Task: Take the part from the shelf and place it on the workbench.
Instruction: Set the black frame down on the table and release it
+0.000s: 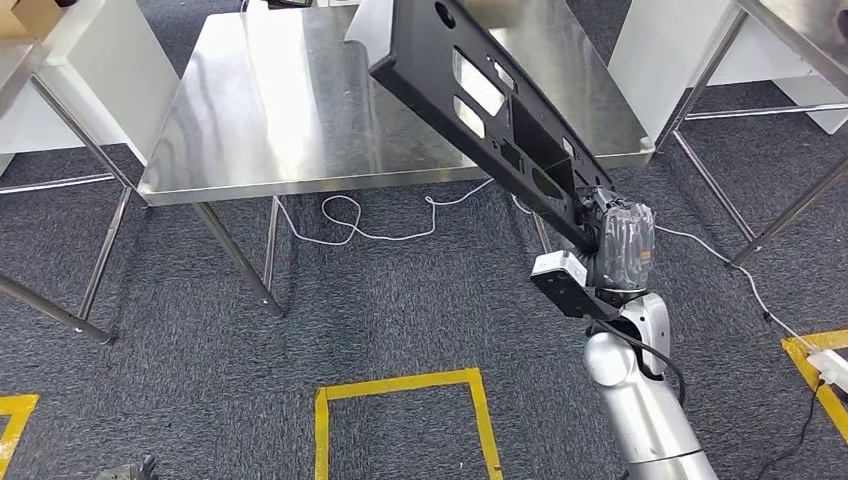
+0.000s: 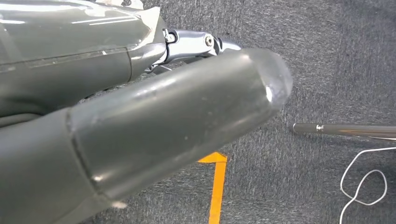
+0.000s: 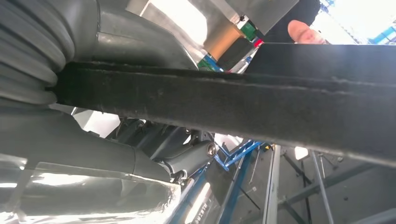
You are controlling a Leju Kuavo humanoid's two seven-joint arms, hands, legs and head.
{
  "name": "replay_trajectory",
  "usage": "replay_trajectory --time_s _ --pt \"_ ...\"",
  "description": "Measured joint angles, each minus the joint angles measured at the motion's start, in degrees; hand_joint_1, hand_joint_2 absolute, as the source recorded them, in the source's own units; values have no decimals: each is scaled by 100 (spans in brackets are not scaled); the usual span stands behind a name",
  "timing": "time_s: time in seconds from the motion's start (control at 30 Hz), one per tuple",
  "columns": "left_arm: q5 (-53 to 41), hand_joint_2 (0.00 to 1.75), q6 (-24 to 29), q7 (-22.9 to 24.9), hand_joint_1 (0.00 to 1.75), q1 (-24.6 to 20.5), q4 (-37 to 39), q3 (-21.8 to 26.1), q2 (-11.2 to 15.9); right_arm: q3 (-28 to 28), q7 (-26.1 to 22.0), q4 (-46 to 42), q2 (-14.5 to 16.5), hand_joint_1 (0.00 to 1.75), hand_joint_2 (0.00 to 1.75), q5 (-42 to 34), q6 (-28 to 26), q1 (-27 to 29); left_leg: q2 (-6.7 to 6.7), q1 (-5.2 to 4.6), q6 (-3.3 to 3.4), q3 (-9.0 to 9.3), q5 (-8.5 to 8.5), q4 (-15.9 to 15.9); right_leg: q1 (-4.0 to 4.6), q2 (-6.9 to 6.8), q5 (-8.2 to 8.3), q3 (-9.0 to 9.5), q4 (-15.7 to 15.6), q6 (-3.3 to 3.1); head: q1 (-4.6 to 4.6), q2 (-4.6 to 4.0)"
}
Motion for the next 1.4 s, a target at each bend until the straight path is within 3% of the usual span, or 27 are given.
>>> replay_trajectory --time_s 0.03,0.07,0.1,0.17,0.2,0.27,0.37,0.43,0.5,0.57,0.6,0.63,0.7,0.77,0.9,0.97,1.03,1.07,1.1,1.13,1.2,1.23,1.3,1.4 --pt "2 0 1 1 0 11 1 0 0 1 -6 17 3 171 175 -3 7 -4 2 4 -9 -223 -50 304 9 1 -26 28 1 -17 1 0" --pt "3 0 1 1 0 23 1 0 0 2 -11 35 3 171 175 -7 14 -5 4 7 -6 -360 14 415 17 4 -54 62 1 -26 1 0" --pt "4 0 1 1 0 33 2 0 0 2 -14 53 3 171 175 -10 22 -7 5 9 10 -385 193 298 23 9 -88 108 1 -24 2 0" --pt "6 0 1 1 0 42 2 1 8 3 -20 80 3 171 175 -15 34 -27 8 0 80 -159 725 -442 31 17 -160 212 -4 -5 2 0" --pt "7 0 1 1 0 43 2 1 13 3 -22 92 3 171 175 -19 38 -50 10 -15 120 -13 904 -815 50 23 -196 247 -3 17 4 0" --pt "7 0 1 0 0 44 1 0 23 4 -26 115 4 171 175 -27 39 -101 14 -56 185 133 1001 -1180 70 32 -247 269 -7 71 7 0" --pt "7 0 1 -1 0 47 -2 1 25 7 -28 129 3 171 175 -30 40 -150 11 -71 260 203 966 -1265 76 22 -304 262 -4 158 7 0" --pt "7 0 1 -2 0 42 -3 2 24 11 -29 144 2 171 175 -30 45 -216 13 -49 320 295 969 -1351 84 6 -447 84 342 163 18 0" --pt "7 0 4 -2 0 34 -3 2 23 16 -30 173 -2 171 175 -37 50 -268 14 -52 369 358 924 -1370 70 2 -686 -345 1097 137 25 0" --pt "8 0 15 -1 0 34 0 2 21 16 -27 213 -6 171 175 -45 52 -277 1 -52 380 423 861 -1368 59 2 -748 -721 1615 175 27 0" --pt "9 0 21 -1 0 35 2 2 19 16 -26 235 -10 171 175 -47 54 -278 -10 -50 371 466 824 -1365 49 1 -636 -761 1565 229 31 0" --pt "12 0 26 -1 0 36 3 2 17 17 -24 254 -16 171 175 -49 54 -282 -21 -48 353 517 783 -1362 33 -2 -442 -686 1289 294 32 0" --pt "25 0 32 -1 0 37 4 3 21 21 -23 286 -31 171 175 -60 54 -297 -37 -65 292 600 679 -1328 7 -18 -16 -379 478 388 42 0" --pt "46 0 34 1 0 42 4 4 29 26 -22 317 -39 171 175 -66 54 -310 -45 -90 229 634 592 -1292 8 -22 156 -190 47 337 40 0" --pt "73 0 9 0 0 53 -6 4 37 30 54 367 -56 171 175 137 18 -338 -28 -45 117 613 457 -1173 4 -3 94 -107 2 149 23 0" --pt "73 0 -3 -1 0 57 -11 4 44 31 175 393 -63 171 175 441 -90 -358 -5 -22 53 347 251 -651 -14 -2 43 -32 -8 58 13 0" --pt "73 0 -4 -1 0 67 -7 6 49 33 286 445 -68 171 175 718 -187 -363 4 -12 14 -148 44 126 -5 -1 -12 23 -7 6 9 0" --pt "73 0 -4 0 0 73 -3 7 49 33 320 477 -73 171 175 789 -206 -358 6 -7 7 -351 48 359 0 2 -40 55 -7 -3 9 0" --pt "72 0 -4 1 0 78 0 7 51 33 347 508 -80 171 175 834 -213 -351 8 -3 8 -457 158 390 3 7 -72 94 -7 -3 9 0" --pt "70 0 -4 1 0 79 3 7 53 33 367 535 -86 171 175 867 -216 -346 10 1 21 -439 367 192 5 14 -105 141 -7 3 10 0" --pt "65 0 -5 1 0 79 4 7 61 33 399 569 -99 171 175 930 -237 -332 8 -1 70 -181 857 -546 11 27 -178 237 -10 36 10 0" --pt "59 0 -6 1 0 78 4 7 62 32 420 576 -110 171 175 965 -257 -323 10 -14 99 -38 984 -877 29 34 -214 265 -10 64 12 0" --pt "41 0 -9 1 0 76 3 7 63 20 463 579 -138 171 175 1033 -292 -284 18 -47 151 111 995 -1158 56 39 -260 276 -17 124 16 0" --pt "13 0 -10 1 0 78 -1 7 61 -2 506 574 -180 171 175 1096 -304 -205 18 -61 244 193 953 -1243 74 26 -321 268 -2 209 20 0"
